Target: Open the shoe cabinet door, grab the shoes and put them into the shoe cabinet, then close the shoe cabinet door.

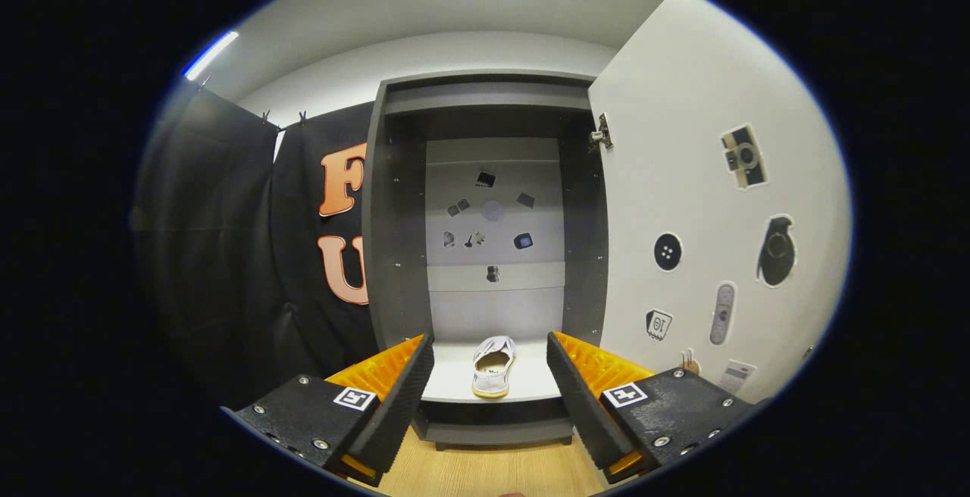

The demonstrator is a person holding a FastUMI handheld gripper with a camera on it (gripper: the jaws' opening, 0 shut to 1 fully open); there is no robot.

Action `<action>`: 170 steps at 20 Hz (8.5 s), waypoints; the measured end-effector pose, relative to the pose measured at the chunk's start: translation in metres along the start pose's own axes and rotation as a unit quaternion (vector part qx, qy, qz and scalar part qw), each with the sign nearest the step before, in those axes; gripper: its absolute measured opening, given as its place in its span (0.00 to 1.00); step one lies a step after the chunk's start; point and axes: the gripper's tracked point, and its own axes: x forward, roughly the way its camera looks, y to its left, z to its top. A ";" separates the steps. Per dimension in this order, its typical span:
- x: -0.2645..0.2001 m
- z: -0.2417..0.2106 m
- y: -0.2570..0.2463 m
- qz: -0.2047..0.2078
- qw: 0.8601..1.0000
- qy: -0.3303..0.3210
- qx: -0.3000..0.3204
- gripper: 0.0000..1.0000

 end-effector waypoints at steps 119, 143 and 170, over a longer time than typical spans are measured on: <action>0.142 -0.044 0.095 0.017 1.000 -0.019 -0.004 0.97; -0.074 0.004 0.002 0.004 0.999 -0.039 0.014 0.97; -0.119 0.006 -0.031 0.007 0.999 -0.041 0.012 0.97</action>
